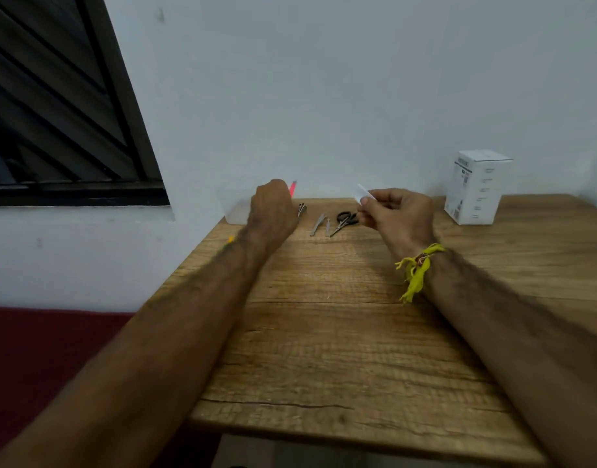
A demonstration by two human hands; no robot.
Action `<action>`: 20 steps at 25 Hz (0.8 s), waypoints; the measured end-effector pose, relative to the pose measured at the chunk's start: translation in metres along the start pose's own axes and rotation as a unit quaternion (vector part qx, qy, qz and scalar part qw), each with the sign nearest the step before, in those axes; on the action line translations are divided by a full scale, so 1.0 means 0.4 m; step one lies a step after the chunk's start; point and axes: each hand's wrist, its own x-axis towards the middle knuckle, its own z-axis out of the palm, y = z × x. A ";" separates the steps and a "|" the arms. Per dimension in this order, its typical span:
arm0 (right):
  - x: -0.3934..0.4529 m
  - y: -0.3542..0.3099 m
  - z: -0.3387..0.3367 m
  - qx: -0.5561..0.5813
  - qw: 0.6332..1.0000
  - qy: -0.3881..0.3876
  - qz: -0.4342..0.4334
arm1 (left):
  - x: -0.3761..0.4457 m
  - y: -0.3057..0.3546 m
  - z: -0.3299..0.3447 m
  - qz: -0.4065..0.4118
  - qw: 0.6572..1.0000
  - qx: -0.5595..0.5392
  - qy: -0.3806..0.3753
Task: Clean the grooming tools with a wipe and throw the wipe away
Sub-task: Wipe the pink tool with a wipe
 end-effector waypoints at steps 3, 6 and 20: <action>-0.001 0.005 0.004 0.017 1.000 -0.002 0.010 | -0.062 0.017 0.008 -0.058 0.945 -0.301 -0.114; 0.003 0.012 0.005 0.015 1.000 0.006 0.000 | -0.137 0.022 0.050 -0.089 0.874 -0.454 -0.150; 0.020 0.059 0.033 -0.233 0.918 0.085 -0.310 | -0.127 0.004 0.100 -0.010 0.821 -0.523 -0.230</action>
